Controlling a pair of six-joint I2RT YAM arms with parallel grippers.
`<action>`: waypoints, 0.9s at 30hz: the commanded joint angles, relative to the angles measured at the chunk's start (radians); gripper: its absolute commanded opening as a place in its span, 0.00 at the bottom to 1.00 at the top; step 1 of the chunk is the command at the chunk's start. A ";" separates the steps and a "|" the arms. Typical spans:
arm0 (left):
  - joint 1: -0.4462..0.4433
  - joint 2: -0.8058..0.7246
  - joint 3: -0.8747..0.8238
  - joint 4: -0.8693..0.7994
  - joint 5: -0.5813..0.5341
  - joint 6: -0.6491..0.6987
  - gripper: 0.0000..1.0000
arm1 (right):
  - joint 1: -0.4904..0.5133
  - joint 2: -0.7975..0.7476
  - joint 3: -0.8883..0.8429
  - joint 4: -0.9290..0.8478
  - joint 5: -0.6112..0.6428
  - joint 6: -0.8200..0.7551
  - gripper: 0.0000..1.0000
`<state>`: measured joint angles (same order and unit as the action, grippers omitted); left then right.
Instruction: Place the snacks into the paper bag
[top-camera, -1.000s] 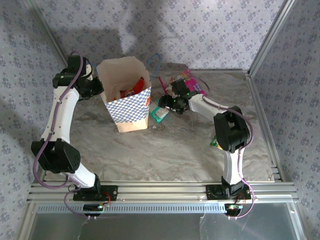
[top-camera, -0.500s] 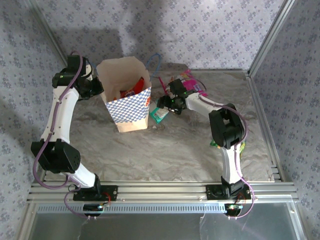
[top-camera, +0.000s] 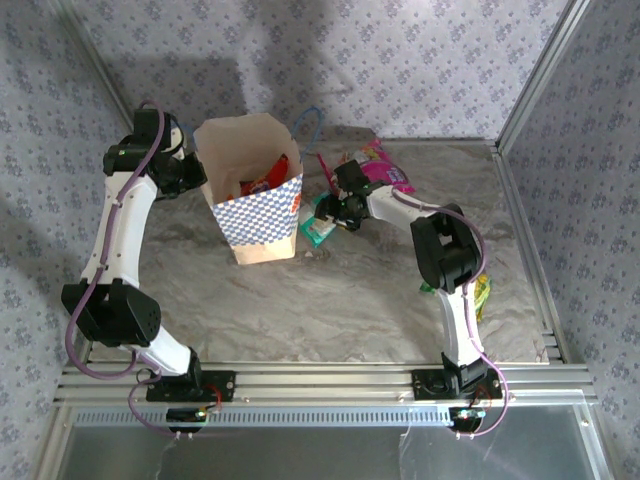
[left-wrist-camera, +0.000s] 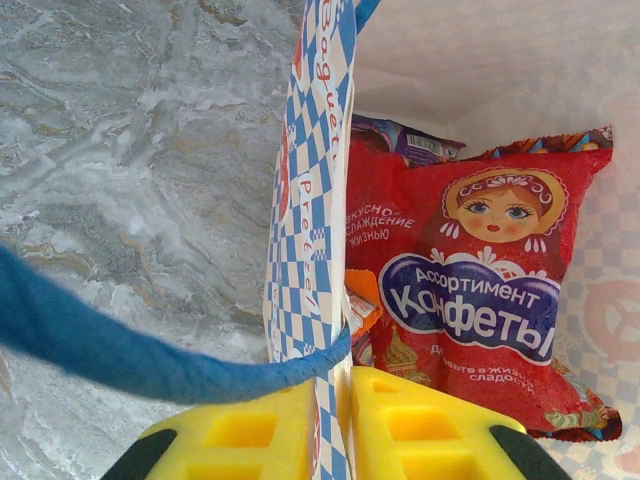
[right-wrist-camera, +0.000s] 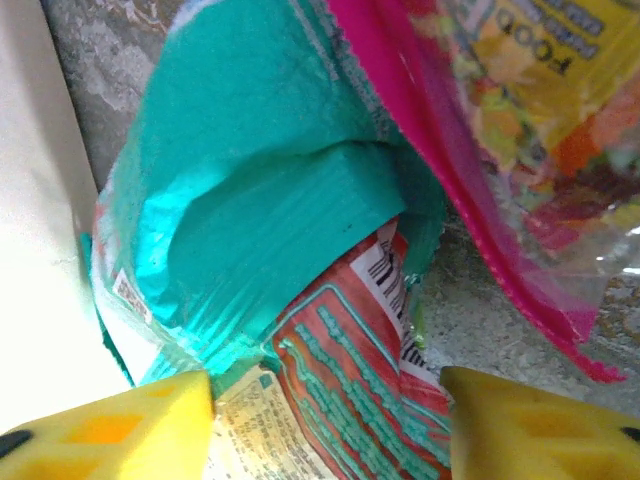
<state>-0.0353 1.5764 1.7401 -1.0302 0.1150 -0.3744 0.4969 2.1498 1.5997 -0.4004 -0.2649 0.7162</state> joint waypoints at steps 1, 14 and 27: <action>-0.003 -0.007 0.023 -0.028 -0.007 0.013 0.17 | 0.005 0.027 0.032 -0.030 -0.009 0.008 0.52; -0.005 -0.014 0.002 -0.018 0.001 0.006 0.17 | 0.023 0.010 0.079 -0.118 0.020 -0.045 0.17; -0.002 -0.017 0.016 -0.024 0.000 0.009 0.18 | 0.031 -0.084 0.065 -0.169 0.076 -0.080 0.00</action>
<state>-0.0353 1.5764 1.7401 -1.0298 0.1154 -0.3744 0.5201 2.1319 1.6615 -0.5026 -0.2298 0.6605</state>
